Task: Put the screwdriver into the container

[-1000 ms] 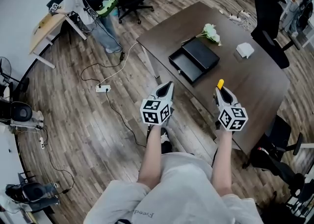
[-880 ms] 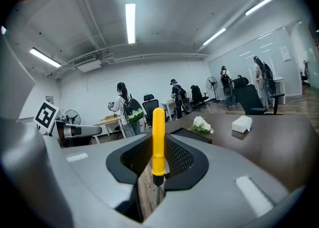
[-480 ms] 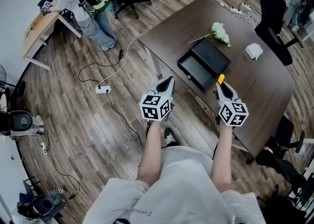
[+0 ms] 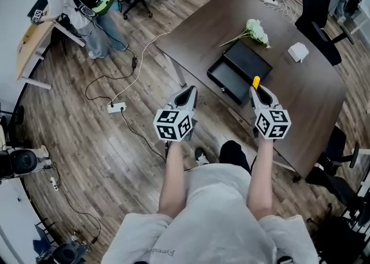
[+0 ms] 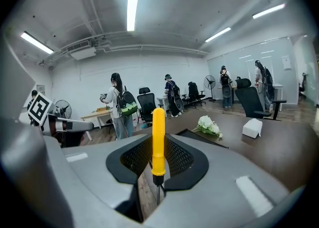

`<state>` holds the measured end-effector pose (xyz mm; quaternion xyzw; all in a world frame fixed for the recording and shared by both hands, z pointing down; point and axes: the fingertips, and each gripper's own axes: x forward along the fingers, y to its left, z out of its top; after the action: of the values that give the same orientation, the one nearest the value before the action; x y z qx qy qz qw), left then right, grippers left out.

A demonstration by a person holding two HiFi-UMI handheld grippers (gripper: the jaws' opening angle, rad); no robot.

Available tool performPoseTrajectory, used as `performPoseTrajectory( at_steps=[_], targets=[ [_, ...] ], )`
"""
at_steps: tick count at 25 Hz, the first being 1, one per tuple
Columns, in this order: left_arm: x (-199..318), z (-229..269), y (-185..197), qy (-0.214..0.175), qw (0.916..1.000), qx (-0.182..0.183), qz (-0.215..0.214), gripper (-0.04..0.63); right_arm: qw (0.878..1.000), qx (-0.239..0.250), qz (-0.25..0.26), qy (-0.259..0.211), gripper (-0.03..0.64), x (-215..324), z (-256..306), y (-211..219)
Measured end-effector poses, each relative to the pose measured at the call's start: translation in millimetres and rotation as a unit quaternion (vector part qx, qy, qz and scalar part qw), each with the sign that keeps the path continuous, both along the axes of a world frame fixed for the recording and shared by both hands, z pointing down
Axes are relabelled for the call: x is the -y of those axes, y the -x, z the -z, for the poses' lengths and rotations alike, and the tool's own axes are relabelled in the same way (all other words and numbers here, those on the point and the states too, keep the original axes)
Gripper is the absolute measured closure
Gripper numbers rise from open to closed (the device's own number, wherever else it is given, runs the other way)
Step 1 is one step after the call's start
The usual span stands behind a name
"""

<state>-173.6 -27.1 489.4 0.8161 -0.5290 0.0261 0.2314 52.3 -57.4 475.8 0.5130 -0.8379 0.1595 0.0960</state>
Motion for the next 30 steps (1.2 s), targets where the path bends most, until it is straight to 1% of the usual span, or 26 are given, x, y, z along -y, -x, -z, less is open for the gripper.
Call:
performPoseTrajectory(
  at_steps=[6,9,13,16,19,22,25,30],
  targets=[
    [22,-15,-15,0.008,0.9999,0.009,-0.007,0.540,0.999,-0.025,0.029,0.005,0.545,29,-8,1],
    [45,-18,-21,0.007,0.9998,0.015,-0.012,0.540,0.998,-0.018,0.052,0.002,0.545,60,0,4],
    [76,-21,-37,0.013,0.9996,0.021,-0.014,0.540,0.995,-0.003,0.098,0.020,0.545,95,-2,10],
    [93,-25,-49,0.019,0.9991,0.035,-0.015,0.540,0.990,-0.024,0.134,0.035,0.545,113,-15,14],
    [95,-36,-50,0.035,0.9982,0.048,-0.010,0.540,0.985,-0.035,0.161,0.057,0.545,122,-31,23],
    [93,-43,-43,0.049,0.9976,0.049,0.007,0.540,0.979,-0.035,0.182,0.082,0.545,124,-48,36],
    [96,-44,-38,0.051,0.9969,0.057,0.018,0.540,0.974,-0.039,0.198,0.101,0.545,126,-65,48],
    [93,-48,-36,0.051,0.9960,0.065,0.034,0.540,0.970,-0.041,0.209,0.121,0.545,123,-88,57]
  ],
)
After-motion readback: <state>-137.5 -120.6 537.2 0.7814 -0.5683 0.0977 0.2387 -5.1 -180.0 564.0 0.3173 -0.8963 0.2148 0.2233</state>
